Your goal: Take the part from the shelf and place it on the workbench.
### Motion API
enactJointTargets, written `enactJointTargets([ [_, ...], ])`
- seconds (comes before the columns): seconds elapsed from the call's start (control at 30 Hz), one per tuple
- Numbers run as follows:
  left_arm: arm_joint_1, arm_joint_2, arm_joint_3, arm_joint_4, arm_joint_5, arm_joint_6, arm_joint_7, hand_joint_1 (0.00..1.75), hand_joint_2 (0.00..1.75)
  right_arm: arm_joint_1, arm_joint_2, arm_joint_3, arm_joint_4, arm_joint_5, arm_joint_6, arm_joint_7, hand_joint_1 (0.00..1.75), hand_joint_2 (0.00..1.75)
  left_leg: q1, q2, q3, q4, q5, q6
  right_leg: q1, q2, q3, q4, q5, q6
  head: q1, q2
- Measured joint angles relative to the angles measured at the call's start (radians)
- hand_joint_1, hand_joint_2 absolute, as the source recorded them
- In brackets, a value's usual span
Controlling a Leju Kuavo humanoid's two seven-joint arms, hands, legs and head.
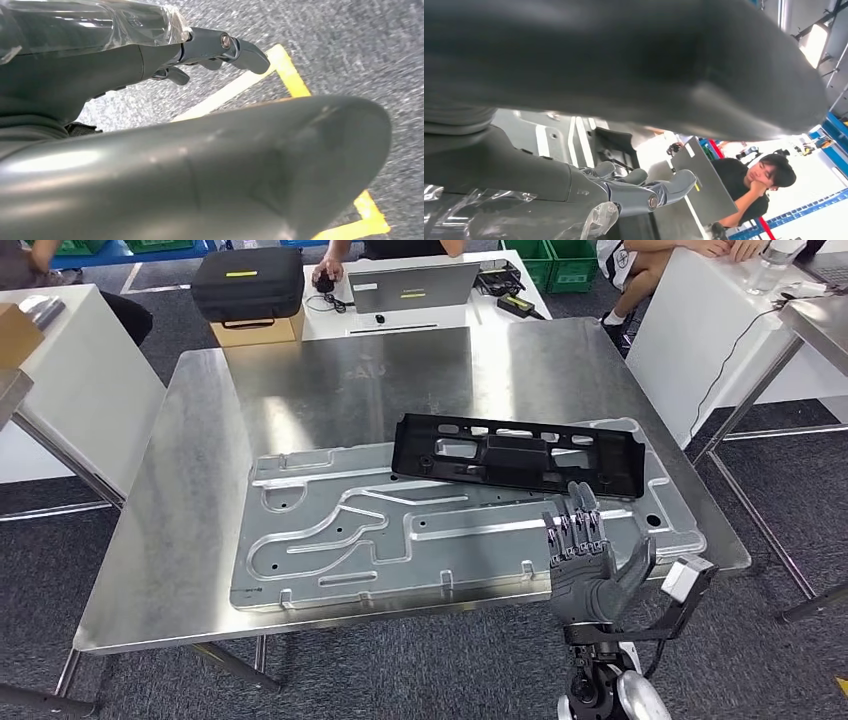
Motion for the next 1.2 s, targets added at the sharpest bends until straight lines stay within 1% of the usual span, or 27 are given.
enactJointTargets([
  [0.03,0.000,0.000,0.000,0.000,-0.001,0.000,-0.004,0.00,0.00,0.001,0.001,0.000,0.000,0.000,0.001,0.000,0.00,0.00,0.001,0.000,-0.022,0.081,-0.037,-0.004,0.000,-0.001,-0.013,0.001,0.008,-0.001,0.000,0.000],
  [0.07,0.000,0.000,0.000,0.000,-0.001,0.000,-0.008,0.00,0.00,0.002,0.002,0.000,0.000,0.001,0.001,0.000,0.00,0.00,0.002,0.000,-0.034,0.140,-0.047,-0.006,0.001,-0.001,-0.025,0.003,0.016,-0.001,0.000,0.000],
  [0.1,0.000,0.000,0.000,0.000,-0.001,0.000,-0.010,0.00,0.00,0.002,0.003,0.000,0.000,0.004,0.001,0.000,0.00,0.00,0.002,0.000,-0.030,0.167,-0.033,-0.007,0.002,-0.002,-0.037,0.005,0.023,0.000,0.000,0.000],
  [0.13,0.000,0.000,0.001,0.000,-0.002,0.000,-0.012,0.00,0.00,0.002,0.004,0.000,0.000,0.007,0.001,0.000,0.00,0.00,0.001,0.000,-0.008,0.151,0.000,-0.004,0.003,-0.003,-0.048,0.007,0.030,0.001,0.000,0.000],
  [0.17,0.000,0.000,0.001,0.000,-0.002,0.000,-0.013,0.00,0.00,0.002,0.004,0.000,0.000,0.013,0.001,0.001,0.00,0.00,0.000,0.004,0.034,0.096,0.034,0.000,0.005,-0.006,-0.056,0.009,0.036,0.002,0.000,0.000],
  [0.2,-0.001,0.000,0.001,0.000,-0.002,0.000,-0.013,0.00,0.00,0.002,0.005,0.000,0.000,0.021,0.000,0.003,0.00,0.00,-0.004,0.017,0.091,0.014,0.054,0.007,0.007,-0.009,-0.062,0.011,0.041,0.004,0.000,0.000],
  [0.27,-0.007,0.001,0.001,0.000,-0.002,0.000,-0.013,0.00,0.00,0.002,0.006,0.000,0.000,0.040,-0.005,0.010,0.00,0.00,-0.014,0.045,0.195,-0.156,0.056,0.023,0.011,-0.020,-0.068,0.016,0.049,0.009,0.000,0.000],
  [0.3,-0.011,0.001,0.001,0.000,-0.002,0.000,-0.013,0.00,0.00,0.002,0.007,0.000,0.000,0.048,-0.008,0.014,0.00,0.00,-0.018,0.052,0.221,-0.205,0.048,0.029,0.013,-0.026,-0.072,0.019,0.053,0.012,0.000,0.000],
  [0.37,-0.013,0.000,0.001,0.000,-0.002,-0.001,-0.013,0.00,0.00,0.000,0.008,0.000,0.000,0.058,-0.012,0.019,0.00,0.00,-0.014,0.039,0.224,-0.232,0.047,0.040,0.013,-0.038,-0.081,0.026,0.056,0.021,0.000,0.000],
  [0.4,-0.010,0.000,0.001,0.000,-0.002,-0.001,-0.013,0.00,0.00,-0.001,0.009,0.001,0.000,0.061,-0.014,0.020,0.00,0.00,-0.011,0.030,0.220,-0.233,0.051,0.045,0.012,-0.034,-0.090,0.043,0.043,0.028,0.001,0.000],
  [0.43,-0.007,0.000,0.001,0.000,-0.002,-0.001,-0.013,0.00,0.00,-0.001,0.010,0.001,0.000,0.063,-0.015,0.021,0.00,0.00,-0.007,0.023,0.215,-0.234,0.058,0.051,0.010,-0.026,-0.106,0.081,0.015,0.035,0.001,0.000],
  [0.53,-0.003,0.000,0.001,0.000,-0.002,-0.003,-0.013,0.00,0.00,-0.001,0.011,0.002,0.001,0.064,-0.016,0.024,0.00,0.00,-0.005,0.002,0.197,-0.227,0.071,0.058,0.000,-0.006,-0.197,0.309,-0.109,0.052,0.002,0.000],
  [0.57,-0.002,0.000,0.001,0.000,-0.002,-0.003,-0.013,0.00,0.00,-0.001,0.011,0.002,0.002,0.065,-0.016,0.025,0.00,0.00,-0.004,-0.006,0.191,-0.223,0.073,0.057,-0.002,-0.005,-0.217,0.365,-0.129,0.054,0.002,0.000],
  [0.6,-0.001,0.000,0.001,0.000,-0.002,-0.003,-0.013,0.00,0.00,-0.001,0.012,0.002,0.003,0.067,-0.016,0.026,0.00,0.00,-0.004,-0.014,0.186,-0.219,0.075,0.055,-0.005,-0.005,-0.217,0.380,-0.129,0.056,0.002,0.000],
  [0.63,0.000,0.000,0.001,0.000,-0.002,-0.004,-0.013,0.00,0.00,-0.001,0.012,0.002,0.004,0.069,-0.016,0.028,0.00,0.00,-0.002,-0.024,0.182,-0.215,0.077,0.053,-0.007,-0.002,-0.195,0.348,-0.109,0.056,0.002,0.000],
  [0.67,0.000,0.000,0.001,0.000,-0.002,-0.005,-0.013,0.00,0.00,-0.002,0.012,0.002,0.005,0.070,-0.016,0.029,0.00,0.00,-0.001,-0.034,0.180,-0.213,0.078,0.050,-0.009,0.005,-0.153,0.278,-0.075,0.056,0.002,0.000],
  [0.73,-0.002,0.000,0.001,0.000,-0.002,-0.008,-0.015,0.00,0.00,-0.003,0.013,0.002,0.005,0.072,-0.016,0.031,0.00,0.00,0.001,-0.052,0.176,-0.211,0.082,0.043,-0.013,0.046,-0.063,0.117,-0.016,0.052,0.002,0.000],
  [0.8,-0.004,0.000,0.000,0.000,-0.002,-0.013,-0.019,0.00,0.00,-0.005,0.013,0.002,0.005,0.073,-0.016,0.033,0.00,0.00,0.003,-0.069,0.167,-0.211,0.088,0.031,-0.012,0.072,-0.024,0.039,0.001,0.047,0.003,0.000],
  [0.87,-0.003,0.000,0.000,0.000,-0.002,-0.016,-0.023,0.00,0.00,-0.005,0.014,0.002,0.006,0.073,-0.016,0.034,0.00,0.00,0.006,-0.081,0.157,-0.213,0.095,0.017,-0.011,0.057,-0.022,0.025,0.004,0.038,0.003,0.000],
  [0.93,0.000,0.001,0.000,0.001,-0.002,-0.017,-0.024,0.00,0.00,-0.008,0.015,0.002,0.006,0.073,-0.016,0.034,0.00,0.00,0.006,-0.056,0.135,-0.174,0.068,0.006,-0.014,0.035,-0.021,0.013,0.013,0.024,0.003,0.000],
  [1.0,-0.001,0.001,0.000,0.001,-0.003,-0.017,-0.024,0.00,0.00,-0.009,0.016,0.002,0.007,0.074,-0.016,0.034,0.00,0.00,0.006,-0.019,0.071,-0.040,-0.005,-0.004,-0.015,0.010,-0.023,0.005,0.020,0.014,0.003,0.000],
  [1.03,-0.002,0.001,0.000,0.001,-0.003,-0.017,-0.024,0.00,0.00,-0.008,0.016,0.002,0.007,0.074,-0.016,0.034,0.00,0.00,0.008,-0.013,0.031,0.045,-0.043,-0.008,-0.015,-0.003,-0.026,0.005,0.022,0.012,0.003,0.000],
  [1.07,-0.001,0.001,0.000,0.001,-0.003,-0.017,-0.024,0.00,0.00,-0.008,0.016,0.002,0.008,0.074,-0.016,0.035,0.00,0.00,0.010,-0.012,0.001,0.110,-0.066,-0.012,-0.015,-0.016,-0.029,0.005,0.023,0.012,0.003,0.000],
  [1.1,0.000,0.001,0.000,0.001,-0.002,-0.017,-0.024,0.00,0.00,-0.007,0.016,0.002,0.008,0.073,-0.016,0.035,0.00,0.00,0.012,-0.010,-0.009,0.137,-0.071,-0.014,-0.015,-0.028,-0.031,0.005,0.025,0.013,0.003,0.000],
  [1.13,0.001,0.001,0.000,0.001,-0.002,-0.017,-0.024,0.00,0.00,-0.007,0.016,0.002,0.009,0.073,-0.016,0.034,0.00,0.00,0.014,-0.006,0.005,0.115,-0.055,-0.016,-0.015,-0.040,-0.033,0.006,0.026,0.014,0.003,0.000],
  [1.17,0.002,0.001,-0.001,0.001,-0.002,-0.017,-0.024,0.00,0.00,-0.007,0.016,0.002,0.010,0.072,-0.015,0.033,0.00,0.00,0.015,0.002,0.042,0.050,-0.024,-0.017,-0.016,-0.051,-0.034,0.006,0.028,0.017,0.003,0.000],
  [1.2,0.002,0.002,-0.001,0.001,-0.001,-0.017,-0.024,0.00,0.00,-0.007,0.016,0.002,0.010,0.071,-0.015,0.032,0.00,0.00,0.016,0.021,0.092,-0.038,0.010,-0.017,-0.015,-0.060,-0.034,0.007,0.029,0.020,0.002,0.000],
])
